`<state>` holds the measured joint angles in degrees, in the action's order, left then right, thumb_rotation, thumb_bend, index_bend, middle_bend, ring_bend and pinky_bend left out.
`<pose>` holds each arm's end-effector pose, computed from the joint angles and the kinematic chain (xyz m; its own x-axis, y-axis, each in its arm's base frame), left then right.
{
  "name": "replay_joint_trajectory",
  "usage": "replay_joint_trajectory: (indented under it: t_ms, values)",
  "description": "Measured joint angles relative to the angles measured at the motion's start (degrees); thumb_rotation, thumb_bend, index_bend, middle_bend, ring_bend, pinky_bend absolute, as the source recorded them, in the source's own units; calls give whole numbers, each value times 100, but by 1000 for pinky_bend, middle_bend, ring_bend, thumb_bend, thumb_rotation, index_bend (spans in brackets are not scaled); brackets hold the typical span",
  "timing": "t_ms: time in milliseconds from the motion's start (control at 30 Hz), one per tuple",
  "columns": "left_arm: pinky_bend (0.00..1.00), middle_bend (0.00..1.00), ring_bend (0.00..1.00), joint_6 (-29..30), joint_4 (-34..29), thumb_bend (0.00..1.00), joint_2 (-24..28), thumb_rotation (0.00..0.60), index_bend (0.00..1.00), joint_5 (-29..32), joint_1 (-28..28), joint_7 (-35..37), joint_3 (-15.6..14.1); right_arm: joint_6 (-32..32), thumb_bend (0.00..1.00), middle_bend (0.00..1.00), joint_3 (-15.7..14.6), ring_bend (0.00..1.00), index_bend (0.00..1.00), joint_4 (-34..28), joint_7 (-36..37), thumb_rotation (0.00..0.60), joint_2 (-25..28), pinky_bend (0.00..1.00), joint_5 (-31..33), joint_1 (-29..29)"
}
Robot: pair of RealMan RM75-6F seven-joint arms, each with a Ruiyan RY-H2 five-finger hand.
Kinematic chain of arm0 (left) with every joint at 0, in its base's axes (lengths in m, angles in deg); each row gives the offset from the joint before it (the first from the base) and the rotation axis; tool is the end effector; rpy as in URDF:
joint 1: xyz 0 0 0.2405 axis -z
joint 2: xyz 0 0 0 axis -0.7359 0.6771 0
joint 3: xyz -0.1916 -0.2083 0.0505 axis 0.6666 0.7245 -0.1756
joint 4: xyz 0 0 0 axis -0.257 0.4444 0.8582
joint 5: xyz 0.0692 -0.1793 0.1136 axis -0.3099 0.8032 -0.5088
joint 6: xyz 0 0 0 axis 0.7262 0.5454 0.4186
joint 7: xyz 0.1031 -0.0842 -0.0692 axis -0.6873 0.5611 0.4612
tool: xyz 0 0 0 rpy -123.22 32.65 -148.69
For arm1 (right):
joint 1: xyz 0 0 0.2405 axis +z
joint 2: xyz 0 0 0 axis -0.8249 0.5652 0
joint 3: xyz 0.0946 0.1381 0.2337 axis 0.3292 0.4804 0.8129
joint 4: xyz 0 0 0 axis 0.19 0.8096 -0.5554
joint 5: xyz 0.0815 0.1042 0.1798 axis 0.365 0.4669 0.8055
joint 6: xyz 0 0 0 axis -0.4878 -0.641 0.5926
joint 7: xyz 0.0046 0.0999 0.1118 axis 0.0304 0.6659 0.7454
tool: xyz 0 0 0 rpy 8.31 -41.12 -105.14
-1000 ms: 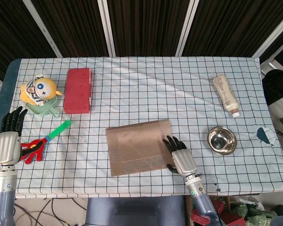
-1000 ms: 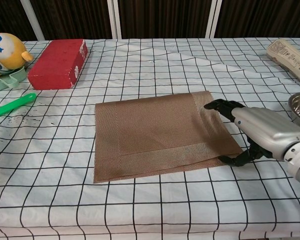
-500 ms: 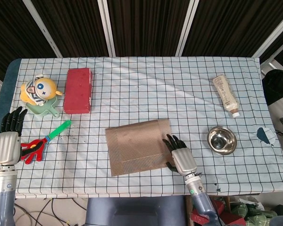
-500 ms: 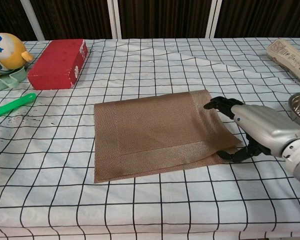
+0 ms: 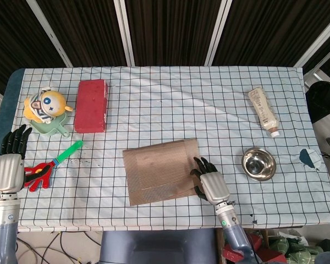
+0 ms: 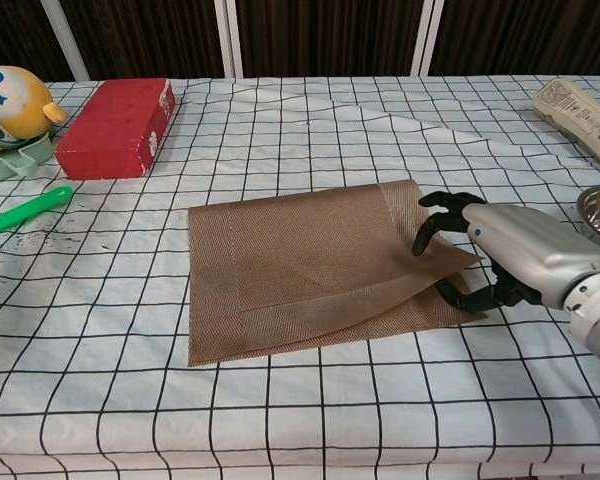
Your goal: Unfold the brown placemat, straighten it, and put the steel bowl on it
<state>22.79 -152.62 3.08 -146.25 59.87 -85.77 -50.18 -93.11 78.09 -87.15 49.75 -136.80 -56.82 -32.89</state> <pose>-0.2990 0.2581 0.1171 0.2648 -0.1848 0.9464 0.9602 -0.0402 -0.2765 -0.2031 -0.2617 -0.0763 0.3008 -0.2058 0.9312 -0.9364 -0.2488 0.2475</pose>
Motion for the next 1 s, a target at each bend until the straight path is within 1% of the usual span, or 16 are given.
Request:
replay_joint_trajectory:
  t_ms: [300, 700, 867, 1000]
  values:
    - [0, 0, 0, -1, 0, 0, 0, 600, 0, 3, 0, -4, 1, -79, 435, 138, 71, 82, 473, -16, 88, 600, 7, 160, -42, 4]
    - [0, 0, 0, -12, -3, 0, -2, 600, 0, -1, 1, -20, -10, -161, 434, 180, 107, 83, 520, -70, 144, 600, 67, 160, -84, -14]
    - [0, 0, 0, -9, -4, 0, -5, 600, 0, -9, 1, -21, -14, -148, 516, 192, 81, 90, 557, -69, 142, 600, 77, 160, -69, -28]
    - [0, 0, 0, -14, -5, 0, -4, 600, 0, -12, 1, -18, -19, -143, 534, 192, 52, 90, 568, -105, 158, 600, 101, 160, -85, -37]
